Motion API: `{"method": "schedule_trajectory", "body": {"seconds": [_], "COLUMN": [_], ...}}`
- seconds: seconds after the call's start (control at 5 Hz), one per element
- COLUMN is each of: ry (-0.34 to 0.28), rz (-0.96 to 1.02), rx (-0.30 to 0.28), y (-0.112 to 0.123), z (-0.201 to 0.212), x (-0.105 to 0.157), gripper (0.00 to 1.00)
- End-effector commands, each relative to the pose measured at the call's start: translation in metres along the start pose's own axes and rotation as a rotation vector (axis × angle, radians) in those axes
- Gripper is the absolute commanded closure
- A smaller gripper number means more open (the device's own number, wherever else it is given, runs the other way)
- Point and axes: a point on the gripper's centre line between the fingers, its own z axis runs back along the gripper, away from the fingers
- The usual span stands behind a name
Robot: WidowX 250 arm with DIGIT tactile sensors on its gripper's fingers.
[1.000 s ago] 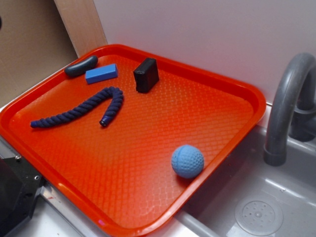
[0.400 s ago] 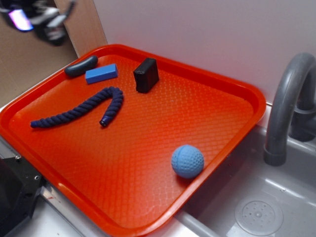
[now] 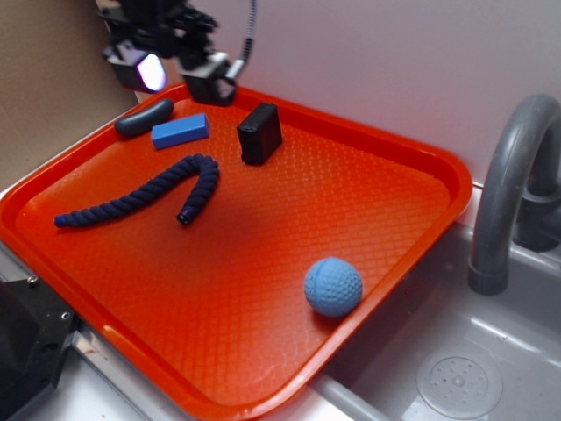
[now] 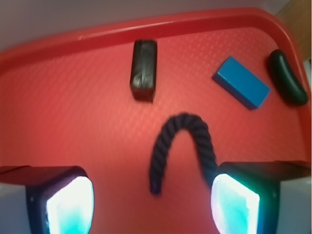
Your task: Grab the black box.
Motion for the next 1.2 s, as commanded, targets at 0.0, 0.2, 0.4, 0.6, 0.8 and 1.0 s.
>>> {"method": "schedule_trajectory", "body": {"seconds": [0.0, 0.2, 0.4, 0.6, 0.8, 1.0], "ry": [-0.033, -0.075, -0.049, -0.075, -0.059, 0.013], "rz": [0.0, -0.043, -0.043, -0.036, -0.043, -0.113], "rx": [-0.03, -0.03, -0.053, 0.033, 0.016, -0.058], "y": [0.003, -0.001, -0.008, -0.022, -0.022, -0.009], "z": [-0.035, -0.055, -0.08, -0.095, -0.089, -0.045], "x": [0.047, 0.06, 0.067, 0.076, 0.081, 0.072], "gripper": [0.0, 0.0, 0.0, 0.37, 1.0, 1.0]}}
